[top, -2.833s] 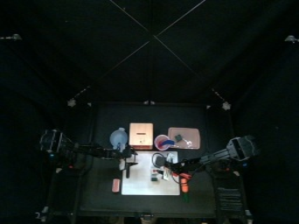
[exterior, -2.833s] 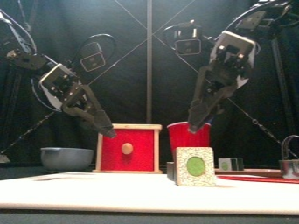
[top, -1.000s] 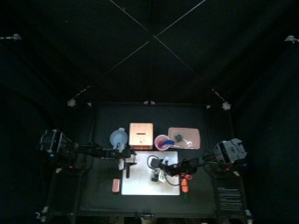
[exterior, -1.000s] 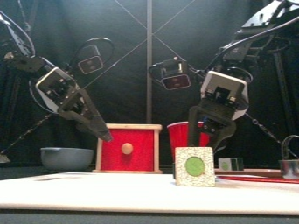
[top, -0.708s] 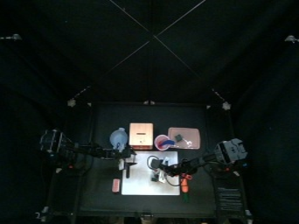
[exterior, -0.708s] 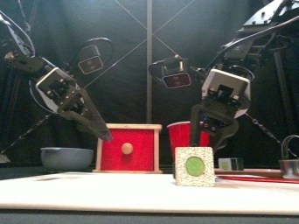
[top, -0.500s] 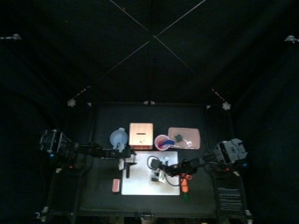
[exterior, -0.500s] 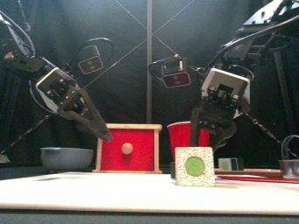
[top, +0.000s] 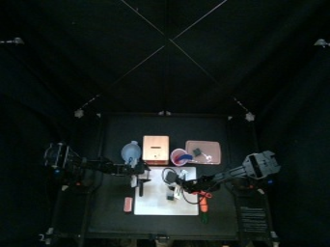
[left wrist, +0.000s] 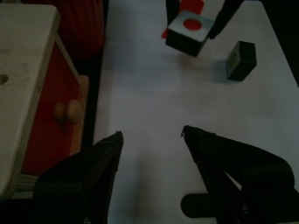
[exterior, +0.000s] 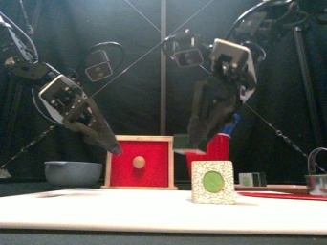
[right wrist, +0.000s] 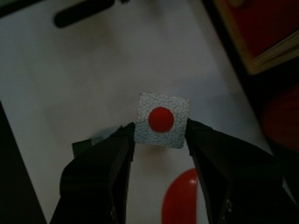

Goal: Place sushi on board then cut the sushi with the knife then place the pieces on the plate
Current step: Place the 4 sushi pieces on the plate

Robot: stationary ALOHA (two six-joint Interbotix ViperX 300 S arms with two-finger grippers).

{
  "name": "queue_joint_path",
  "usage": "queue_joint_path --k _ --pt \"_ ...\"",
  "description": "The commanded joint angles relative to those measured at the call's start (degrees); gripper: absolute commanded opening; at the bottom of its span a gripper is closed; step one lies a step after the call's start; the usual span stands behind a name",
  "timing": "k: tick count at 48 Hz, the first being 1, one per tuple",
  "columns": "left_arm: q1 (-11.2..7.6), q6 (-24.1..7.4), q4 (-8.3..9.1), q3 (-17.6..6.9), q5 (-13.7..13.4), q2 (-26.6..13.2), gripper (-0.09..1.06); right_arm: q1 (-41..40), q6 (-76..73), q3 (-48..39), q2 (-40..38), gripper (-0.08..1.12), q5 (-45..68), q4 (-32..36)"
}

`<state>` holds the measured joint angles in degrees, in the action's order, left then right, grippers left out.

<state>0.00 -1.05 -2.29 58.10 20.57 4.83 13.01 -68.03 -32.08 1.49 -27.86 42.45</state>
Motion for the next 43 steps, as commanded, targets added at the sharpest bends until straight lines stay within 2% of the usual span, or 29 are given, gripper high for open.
queue_joint_path --k 1,18,31,43 --pt "0.35 -0.09 0.7 -1.49 0.26 0.7 0.92 0.18 -0.09 0.88 -6.68 0.64 -3.69 1.32" --pt "0.53 0.09 0.7 -2.64 0.26 0.97 0.92 -2.11 -0.18 -4.31 -21.53 0.64 -14.94 3.43" --pt "0.62 0.09 0.62 -2.64 0.26 0.97 0.92 -12.74 -0.62 -12.39 -31.64 0.64 -16.61 2.9" --pt "1.05 0.09 0.62 -2.29 0.26 0.97 0.92 -23.47 -0.53 -21.71 -40.78 0.64 -13.01 0.7"
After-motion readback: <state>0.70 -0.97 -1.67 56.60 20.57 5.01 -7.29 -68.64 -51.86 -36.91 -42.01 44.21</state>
